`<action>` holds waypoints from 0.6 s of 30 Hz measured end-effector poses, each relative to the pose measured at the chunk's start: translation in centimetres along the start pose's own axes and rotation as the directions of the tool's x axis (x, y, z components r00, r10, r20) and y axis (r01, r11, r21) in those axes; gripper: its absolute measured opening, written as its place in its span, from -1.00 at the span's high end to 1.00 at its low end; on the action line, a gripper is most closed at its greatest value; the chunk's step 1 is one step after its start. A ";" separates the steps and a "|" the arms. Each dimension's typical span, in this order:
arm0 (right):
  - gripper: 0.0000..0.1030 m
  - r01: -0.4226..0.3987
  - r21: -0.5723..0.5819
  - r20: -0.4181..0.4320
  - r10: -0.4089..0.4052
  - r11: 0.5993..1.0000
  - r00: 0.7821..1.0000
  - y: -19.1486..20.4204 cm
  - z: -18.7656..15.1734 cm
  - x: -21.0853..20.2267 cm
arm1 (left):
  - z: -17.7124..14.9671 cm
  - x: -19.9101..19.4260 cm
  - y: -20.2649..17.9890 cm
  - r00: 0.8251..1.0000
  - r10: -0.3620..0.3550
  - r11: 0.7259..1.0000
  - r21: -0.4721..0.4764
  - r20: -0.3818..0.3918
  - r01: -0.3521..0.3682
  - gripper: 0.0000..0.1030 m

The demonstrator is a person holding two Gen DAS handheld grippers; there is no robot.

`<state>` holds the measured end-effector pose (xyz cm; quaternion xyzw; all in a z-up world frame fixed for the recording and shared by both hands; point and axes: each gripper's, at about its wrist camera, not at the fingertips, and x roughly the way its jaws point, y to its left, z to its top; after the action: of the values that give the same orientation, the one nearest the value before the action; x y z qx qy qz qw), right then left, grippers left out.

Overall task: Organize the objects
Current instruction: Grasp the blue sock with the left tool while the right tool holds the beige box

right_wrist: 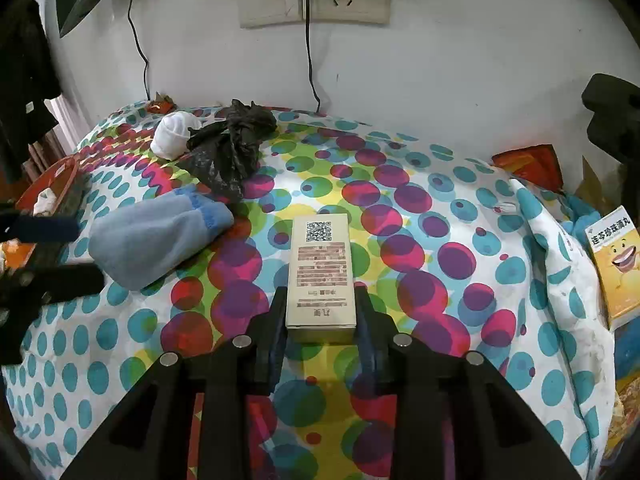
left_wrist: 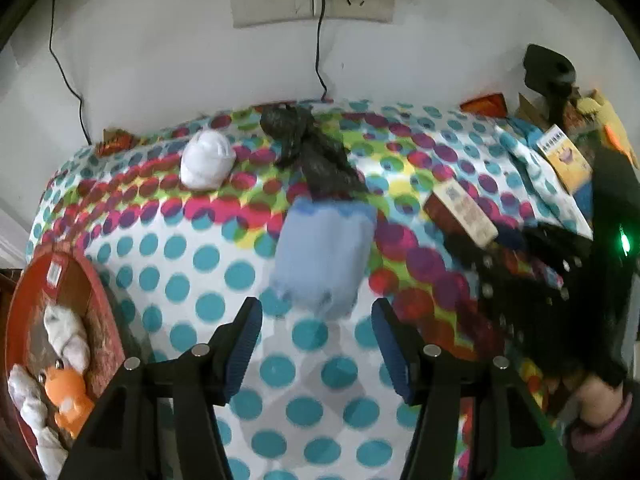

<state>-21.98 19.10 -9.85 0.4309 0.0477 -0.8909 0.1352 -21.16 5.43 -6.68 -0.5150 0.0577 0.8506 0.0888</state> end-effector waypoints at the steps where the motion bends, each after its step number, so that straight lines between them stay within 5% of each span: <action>1: 0.41 -0.003 0.003 0.001 0.003 1.000 1.000 0.1 -0.1 -0.2 | 0.3 0.2 0.0 1.000 -0.009 1.000 -0.005 0.007 0.009 -0.14; 14: 0.39 -0.006 0.006 0.001 0.006 1.000 1.000 0.2 -0.3 -0.3 | 2.0 5.5 0.8 0.999 0.029 0.997 -0.066 -0.017 -0.030 -0.14; 18: 0.39 -0.002 0.001 0.000 0.002 1.000 1.000 0.3 -0.3 -0.3 | 1.8 5.8 0.7 0.999 0.025 0.998 -0.065 0.041 -0.022 -0.14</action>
<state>-21.50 18.90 -9.79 0.4310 0.0468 -0.8909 0.1357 -25.52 5.64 -10.96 -0.4989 0.0344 0.8637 0.0633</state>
